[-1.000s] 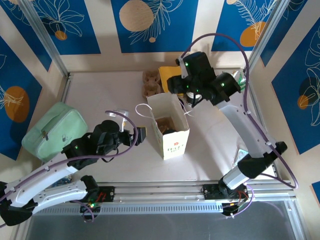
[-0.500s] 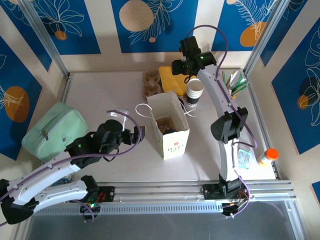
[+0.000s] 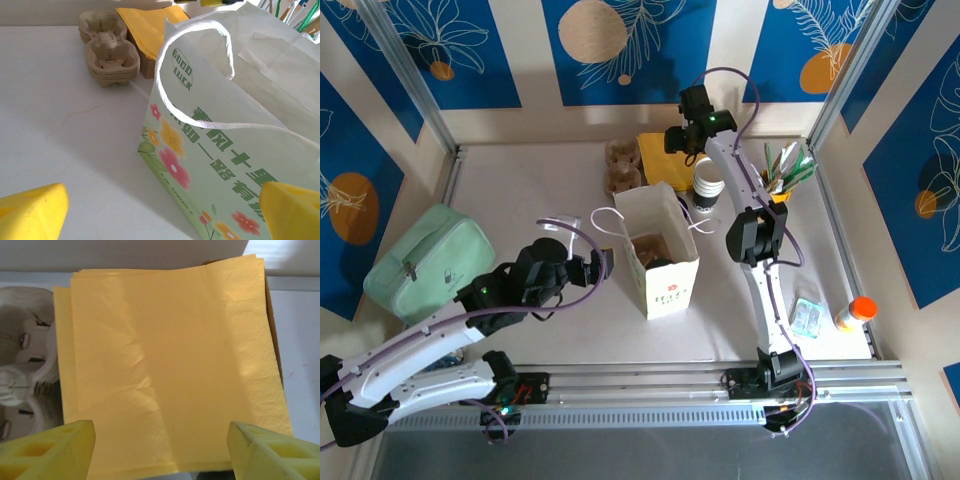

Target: Pack the takeout coffee

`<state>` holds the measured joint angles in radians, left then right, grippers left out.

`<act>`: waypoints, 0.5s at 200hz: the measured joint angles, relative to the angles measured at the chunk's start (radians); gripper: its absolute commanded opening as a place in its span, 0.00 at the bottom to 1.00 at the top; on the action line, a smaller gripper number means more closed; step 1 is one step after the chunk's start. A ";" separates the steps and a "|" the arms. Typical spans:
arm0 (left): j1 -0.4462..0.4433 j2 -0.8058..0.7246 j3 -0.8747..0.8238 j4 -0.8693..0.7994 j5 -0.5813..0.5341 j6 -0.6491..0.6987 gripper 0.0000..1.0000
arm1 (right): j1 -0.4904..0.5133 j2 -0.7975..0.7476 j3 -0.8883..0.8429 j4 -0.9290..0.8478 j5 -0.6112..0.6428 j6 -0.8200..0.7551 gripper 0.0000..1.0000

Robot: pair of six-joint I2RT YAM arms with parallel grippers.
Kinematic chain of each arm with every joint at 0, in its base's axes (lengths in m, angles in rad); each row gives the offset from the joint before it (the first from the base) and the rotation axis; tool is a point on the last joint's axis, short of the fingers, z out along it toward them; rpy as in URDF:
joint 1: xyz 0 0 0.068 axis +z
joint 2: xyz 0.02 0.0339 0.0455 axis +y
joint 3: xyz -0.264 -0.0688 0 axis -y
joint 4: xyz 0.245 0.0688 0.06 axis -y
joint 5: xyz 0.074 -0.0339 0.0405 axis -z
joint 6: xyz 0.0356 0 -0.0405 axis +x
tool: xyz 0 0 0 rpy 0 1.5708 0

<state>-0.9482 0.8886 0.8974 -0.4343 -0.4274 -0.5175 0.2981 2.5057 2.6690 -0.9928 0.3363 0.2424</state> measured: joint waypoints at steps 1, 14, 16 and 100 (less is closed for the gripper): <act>0.000 0.000 0.000 0.001 0.000 0.000 0.97 | -0.001 0.003 0.003 0.002 -0.001 0.000 0.69; 0.000 0.000 -0.001 0.006 0.000 0.003 0.97 | -0.006 0.034 0.022 0.018 -0.005 -0.004 0.69; 0.000 0.000 -0.001 0.007 0.000 0.003 0.97 | -0.007 0.038 0.023 0.020 -0.006 -0.003 0.69; 0.000 0.006 -0.008 0.035 0.000 0.003 0.97 | -0.016 0.104 0.028 0.102 -0.023 -0.043 0.69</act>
<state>-0.9482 0.8944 0.8890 -0.3988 -0.4274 -0.5148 0.2817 2.6095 2.6968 -0.8906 0.3134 0.1989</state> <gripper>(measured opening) 0.971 0.689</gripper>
